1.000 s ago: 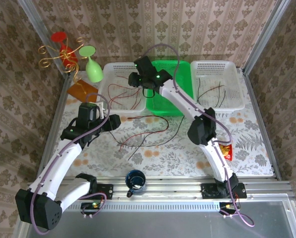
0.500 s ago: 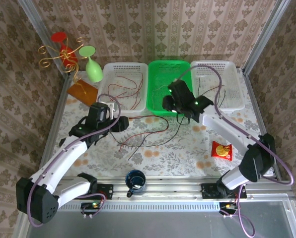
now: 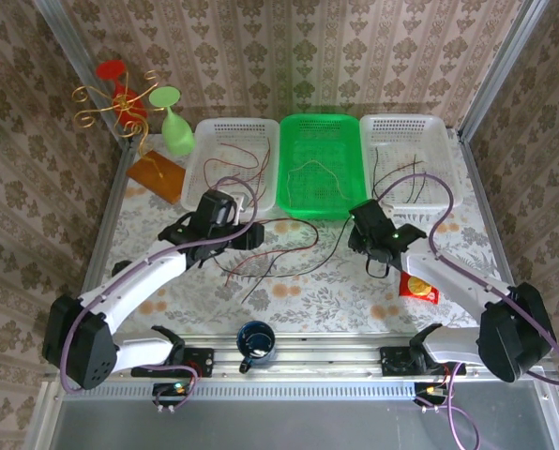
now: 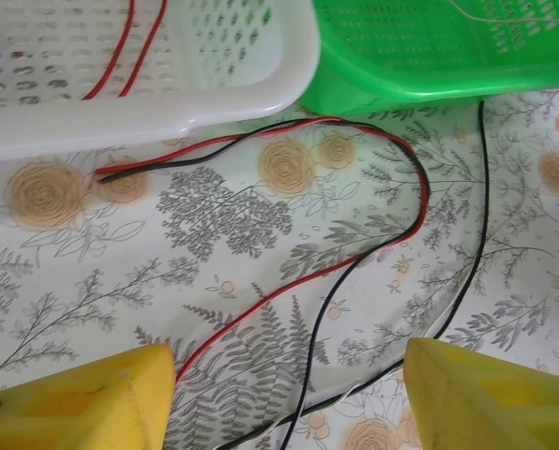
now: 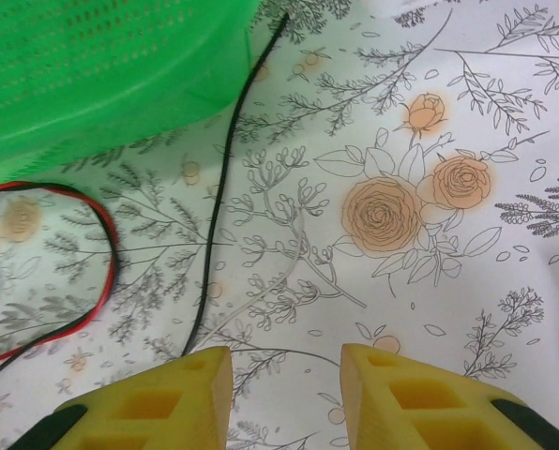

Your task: Untangle the cables

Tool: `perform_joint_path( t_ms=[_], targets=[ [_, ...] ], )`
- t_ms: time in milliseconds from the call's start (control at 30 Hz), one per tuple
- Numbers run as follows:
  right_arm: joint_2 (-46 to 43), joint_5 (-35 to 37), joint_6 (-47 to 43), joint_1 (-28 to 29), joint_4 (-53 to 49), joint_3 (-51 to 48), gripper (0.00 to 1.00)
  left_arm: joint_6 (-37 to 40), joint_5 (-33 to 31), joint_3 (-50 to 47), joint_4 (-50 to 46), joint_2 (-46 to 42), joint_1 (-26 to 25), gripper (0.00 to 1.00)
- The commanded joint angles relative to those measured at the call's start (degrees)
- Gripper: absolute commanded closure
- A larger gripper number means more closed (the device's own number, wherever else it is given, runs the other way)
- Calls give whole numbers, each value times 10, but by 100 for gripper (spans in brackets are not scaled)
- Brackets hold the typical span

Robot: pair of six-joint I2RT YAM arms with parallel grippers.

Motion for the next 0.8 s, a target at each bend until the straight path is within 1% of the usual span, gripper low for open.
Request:
perform_joint_path(
  t_ms=[0,167,200,300,400,467,600,767],
  targets=[
    [28,30,23,0,29,-10,63,11,-10,24,7,6,-7,34],
    [60,38,112,-1,29,-17,61,6,-11,25,9,9,-14,34],
    [82,37,122,-1,28,-16,60,5,-11,24,8,11,-15,34],
    [113,27,116,-1,37,-9,61,6,-10,24,8,12,-18,34],
    [136,6,84,-1,59,-4,61,5,-10,24,7,11,-20,34],
    [143,3,95,-1,54,0,62,6,-9,24,7,12,-21,34],
    [145,-15,121,-1,81,-10,62,6,-8,24,10,13,-20,34],
    [151,-54,52,-1,140,-6,63,5,-7,24,13,15,-20,34]
  ],
)
